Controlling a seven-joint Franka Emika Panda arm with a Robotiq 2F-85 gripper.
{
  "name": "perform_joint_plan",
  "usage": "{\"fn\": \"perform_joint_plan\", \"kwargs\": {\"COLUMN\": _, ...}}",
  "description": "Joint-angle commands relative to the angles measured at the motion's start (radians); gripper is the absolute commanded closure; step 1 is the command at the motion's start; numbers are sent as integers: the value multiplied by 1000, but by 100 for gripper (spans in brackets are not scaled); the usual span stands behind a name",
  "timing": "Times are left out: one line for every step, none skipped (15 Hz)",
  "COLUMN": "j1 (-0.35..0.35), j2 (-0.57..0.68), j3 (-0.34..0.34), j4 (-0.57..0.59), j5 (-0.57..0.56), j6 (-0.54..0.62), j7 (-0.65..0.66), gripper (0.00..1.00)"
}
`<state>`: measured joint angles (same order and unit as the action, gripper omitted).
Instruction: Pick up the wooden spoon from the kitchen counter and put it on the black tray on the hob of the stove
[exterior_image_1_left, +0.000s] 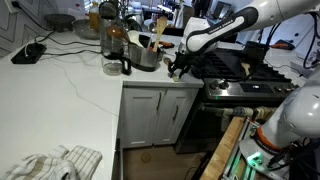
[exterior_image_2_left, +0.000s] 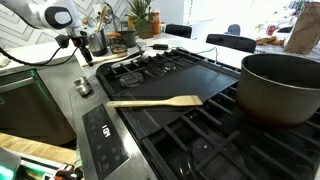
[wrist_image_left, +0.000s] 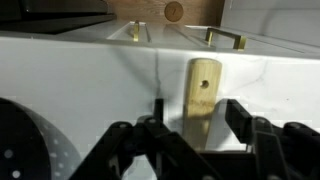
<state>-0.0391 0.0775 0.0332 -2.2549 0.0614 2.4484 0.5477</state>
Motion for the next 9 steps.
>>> {"fn": "perform_joint_plan", "kwargs": {"j1": 25, "j2": 29, "j3": -23, "j4": 34, "j5": -8, "j6": -41, "j7": 23, "gripper": 44}}
{"fn": "perform_joint_plan", "kwargs": {"j1": 27, "j2": 31, "j3": -25, "j4": 37, "j5": -11, "j6": -45, "j7": 25, "gripper": 48}}
{"fn": "perform_joint_plan", "kwargs": {"j1": 28, "j2": 31, "j3": -26, "j4": 41, "j5": -14, "j6": -54, "j7": 24, "gripper": 64}}
{"fn": "perform_joint_plan", "kwargs": {"j1": 29, "j2": 32, "j3": -27, "j4": 44, "j5": -12, "j6": -59, "j7": 25, "gripper": 73}}
{"fn": "perform_joint_plan", "kwargs": {"j1": 31, "j2": 33, "j3": -28, "j4": 45, "j5": -15, "j6": -61, "j7": 27, "gripper": 73}}
{"fn": "perform_joint_plan", "kwargs": {"j1": 32, "j2": 28, "j3": -31, "j4": 46, "j5": -28, "j6": -68, "j7": 31, "gripper": 80}}
{"fn": "perform_joint_plan", "kwargs": {"j1": 34, "j2": 22, "j3": -35, "j4": 43, "j5": -54, "j6": -68, "j7": 49, "gripper": 88}}
{"fn": "perform_joint_plan", "kwargs": {"j1": 34, "j2": 11, "j3": -37, "j4": 40, "j5": -57, "j6": -77, "j7": 50, "gripper": 96}}
{"fn": "perform_joint_plan", "kwargs": {"j1": 35, "j2": -1, "j3": -39, "j4": 35, "j5": -65, "j6": -79, "j7": 62, "gripper": 93}}
